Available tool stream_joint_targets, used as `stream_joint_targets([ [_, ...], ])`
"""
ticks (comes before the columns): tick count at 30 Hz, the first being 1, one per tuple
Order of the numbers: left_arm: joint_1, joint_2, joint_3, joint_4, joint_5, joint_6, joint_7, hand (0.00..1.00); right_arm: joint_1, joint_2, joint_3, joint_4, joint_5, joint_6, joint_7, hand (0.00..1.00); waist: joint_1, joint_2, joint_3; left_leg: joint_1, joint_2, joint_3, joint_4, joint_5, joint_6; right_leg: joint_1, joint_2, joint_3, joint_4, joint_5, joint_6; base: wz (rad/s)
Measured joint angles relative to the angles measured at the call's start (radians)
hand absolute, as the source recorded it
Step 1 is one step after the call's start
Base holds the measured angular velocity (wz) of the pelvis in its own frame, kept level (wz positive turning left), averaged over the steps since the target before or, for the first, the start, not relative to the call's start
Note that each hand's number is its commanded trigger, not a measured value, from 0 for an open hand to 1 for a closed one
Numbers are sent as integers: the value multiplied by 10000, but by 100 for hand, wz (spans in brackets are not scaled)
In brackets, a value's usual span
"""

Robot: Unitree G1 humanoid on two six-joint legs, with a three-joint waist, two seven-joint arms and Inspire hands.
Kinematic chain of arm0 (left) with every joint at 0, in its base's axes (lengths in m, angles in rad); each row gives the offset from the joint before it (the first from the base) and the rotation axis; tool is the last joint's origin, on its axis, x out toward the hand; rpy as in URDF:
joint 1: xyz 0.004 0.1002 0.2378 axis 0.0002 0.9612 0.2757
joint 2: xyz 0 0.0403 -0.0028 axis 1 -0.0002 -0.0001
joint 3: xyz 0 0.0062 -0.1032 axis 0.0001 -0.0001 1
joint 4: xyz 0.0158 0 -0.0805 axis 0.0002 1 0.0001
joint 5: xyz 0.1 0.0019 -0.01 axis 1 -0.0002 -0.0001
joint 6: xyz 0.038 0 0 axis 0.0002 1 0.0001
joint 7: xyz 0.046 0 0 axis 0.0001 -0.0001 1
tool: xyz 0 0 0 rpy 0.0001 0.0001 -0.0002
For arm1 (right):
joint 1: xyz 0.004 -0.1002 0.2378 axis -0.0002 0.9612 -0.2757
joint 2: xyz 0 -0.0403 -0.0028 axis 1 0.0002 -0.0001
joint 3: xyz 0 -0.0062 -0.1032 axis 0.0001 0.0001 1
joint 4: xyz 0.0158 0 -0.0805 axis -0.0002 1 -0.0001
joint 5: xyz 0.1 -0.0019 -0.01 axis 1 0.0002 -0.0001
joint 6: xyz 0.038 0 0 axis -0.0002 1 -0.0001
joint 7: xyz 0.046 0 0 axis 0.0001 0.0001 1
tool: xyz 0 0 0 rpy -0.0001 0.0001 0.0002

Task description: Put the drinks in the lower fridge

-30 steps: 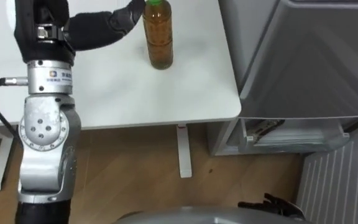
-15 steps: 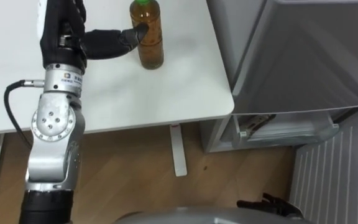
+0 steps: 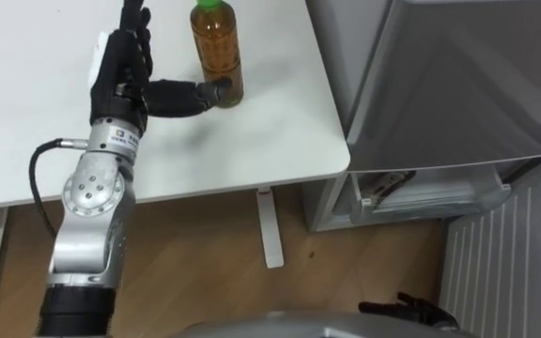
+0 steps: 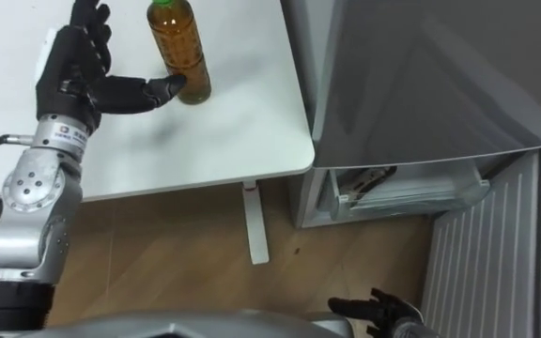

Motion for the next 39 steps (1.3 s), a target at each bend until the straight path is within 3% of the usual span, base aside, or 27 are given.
stream_joint_targets([
  [11, -20, -3, -133, 172, -1133, 405, -7, 0, 191, -14, -14, -458, 2, 271, -4, 0, -31, 29, 20, 5, 12, 24, -47, -3, -5, -33, 20, 27, -15, 0, 0, 0],
  [15, -55, -1, -130, 383, -1547, 473, -6, 0, 274, -43, -11, -689, 1, 321, -4, 0, -45, 83, 27, 85, 12, 79, -50, -3, -5, -16, 31, 250, -14, -1, -1, -7],
  [23, -513, -2, -17, 1080, -1766, 727, -6, 0, 165, -42, -23, -720, -2, 409, 6, 0, -235, 147, 45, 136, 73, 285, -112, -6, -10, -82, 108, 567, 13, 49, -36, -9],
  [28, -1338, 21, -27, 1684, -2386, 707, -5, 0, 139, -150, -24, -729, -19, 403, 9, 0, -269, 348, 25, 168, 101, 496, -115, -6, -12, -132, 115, 643, 20, 76, -46, -9],
  [33, -1472, 22, -11, 1696, -2726, 707, -4, 0, 102, -154, -34, -785, -193, 402, 7, 0, -347, 368, 15, 180, 115, 562, -115, -4, -14, -144, 116, 656, 17, 77, -47, -3],
  [39, -1626, 156, 31, 1903, -3224, 722, 37, 0, -26, -142, -22, -783, -411, 443, -1, 0, -518, 313, 59, 180, 125, 561, -114, -1, -19, -127, 116, 590, 14, 81, -52, 1],
])
